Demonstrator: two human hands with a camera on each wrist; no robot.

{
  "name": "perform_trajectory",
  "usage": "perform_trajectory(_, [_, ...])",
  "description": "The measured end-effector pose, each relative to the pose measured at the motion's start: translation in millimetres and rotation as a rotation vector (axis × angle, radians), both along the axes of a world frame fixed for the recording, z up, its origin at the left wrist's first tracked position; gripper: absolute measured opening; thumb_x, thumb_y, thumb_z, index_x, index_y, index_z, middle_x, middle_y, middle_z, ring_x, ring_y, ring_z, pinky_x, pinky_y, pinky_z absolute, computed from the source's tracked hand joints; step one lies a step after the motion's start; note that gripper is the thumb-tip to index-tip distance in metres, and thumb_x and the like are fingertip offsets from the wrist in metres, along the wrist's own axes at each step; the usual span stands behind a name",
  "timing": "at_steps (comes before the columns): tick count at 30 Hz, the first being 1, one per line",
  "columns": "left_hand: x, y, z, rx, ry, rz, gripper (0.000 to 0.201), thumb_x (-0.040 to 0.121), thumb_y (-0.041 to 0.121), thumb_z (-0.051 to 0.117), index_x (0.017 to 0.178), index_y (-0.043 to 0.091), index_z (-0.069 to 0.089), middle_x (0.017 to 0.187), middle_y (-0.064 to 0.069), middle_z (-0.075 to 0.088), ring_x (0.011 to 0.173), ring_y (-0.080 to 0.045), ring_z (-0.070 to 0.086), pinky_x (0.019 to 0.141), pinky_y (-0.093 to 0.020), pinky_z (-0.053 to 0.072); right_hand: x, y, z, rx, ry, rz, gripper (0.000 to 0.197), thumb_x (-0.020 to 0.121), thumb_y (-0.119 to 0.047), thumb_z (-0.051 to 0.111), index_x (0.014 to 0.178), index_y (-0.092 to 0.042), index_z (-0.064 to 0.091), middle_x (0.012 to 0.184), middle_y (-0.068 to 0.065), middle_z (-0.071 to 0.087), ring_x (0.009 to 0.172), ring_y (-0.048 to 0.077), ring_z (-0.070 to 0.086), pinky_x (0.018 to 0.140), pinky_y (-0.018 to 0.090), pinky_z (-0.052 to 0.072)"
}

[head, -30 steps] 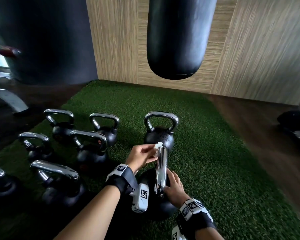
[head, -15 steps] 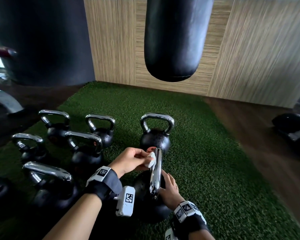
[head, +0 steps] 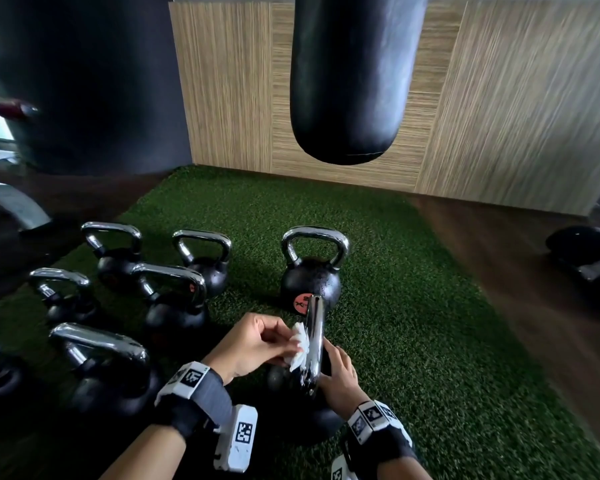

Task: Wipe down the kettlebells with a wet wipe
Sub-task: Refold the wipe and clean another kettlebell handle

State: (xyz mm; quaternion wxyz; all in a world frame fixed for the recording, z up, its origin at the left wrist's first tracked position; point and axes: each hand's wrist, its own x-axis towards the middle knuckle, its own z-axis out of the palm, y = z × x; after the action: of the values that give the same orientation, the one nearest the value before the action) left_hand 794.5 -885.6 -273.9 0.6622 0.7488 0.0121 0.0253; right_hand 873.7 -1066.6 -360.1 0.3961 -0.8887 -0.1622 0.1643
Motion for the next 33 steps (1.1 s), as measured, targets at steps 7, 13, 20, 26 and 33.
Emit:
perform_trajectory(7, [-16.2,7.4,-23.0,0.210,-0.099,-0.029,0.022,0.069,0.014,0.093,0.072,0.032,0.080,0.077,0.002,0.078,0.071,-0.001,0.069,0.069,-0.014,0.050,1.1,0.7,-2.3,0.016,0.026,-0.029,0.077,0.092,-0.038,0.065,0.157,-0.033,0.023,0.164,0.009,0.018,0.153,0.026,0.012,0.125,0.039,0.010])
perform_trajectory(13, [-23.5,6.4,-36.2,0.195,-0.035,-0.105,0.019,0.071,0.009,0.091,0.076,0.026,0.083,0.082,0.000,0.080,0.077,-0.003,0.072,0.072,-0.016,0.052,0.3,1.5,-3.0,0.016,0.014,-0.025,0.076,0.093,-0.038,0.065,0.157,-0.030,0.024,0.163,0.009,0.021,0.153,0.024,0.012,0.125,0.038,0.010])
perform_trajectory(20, [-18.9,2.3,-57.4,0.255,0.031,-0.021,0.015,0.071,0.008,0.091,0.081,0.005,0.080,0.083,-0.013,0.078,0.074,-0.009,0.066,0.073,-0.026,0.052,-5.7,1.0,6.3,0.000,0.021,-0.011,0.074,0.093,-0.037,0.064,0.156,-0.028,0.027,0.162,0.009,0.025,0.152,0.025,0.016,0.124,0.040,0.013])
perform_trajectory(26, [-16.3,11.3,-47.9,0.199,0.018,0.032,0.020,0.066,0.016,0.093,0.076,0.030,0.082,0.078,0.005,0.078,0.073,0.000,0.068,0.071,-0.016,0.052,2.3,-17.9,69.1,0.105,-0.108,-0.105,0.021,0.094,-0.019,0.067,0.114,-0.018,0.071,0.104,-0.003,0.074,0.080,0.005,0.069,0.070,0.022,0.060])
perform_trajectory(33, [-9.0,27.5,-1.3,-0.249,-0.050,0.121,0.031,0.058,0.015,0.091,0.086,0.021,0.078,0.075,-0.003,0.072,0.074,-0.012,0.072,0.071,-0.030,0.062,-30.6,-19.9,144.7,0.278,-0.529,0.066,0.033,0.084,-0.006,0.076,0.103,-0.033,0.079,0.102,-0.015,0.074,0.061,0.000,0.062,0.055,0.014,0.050])
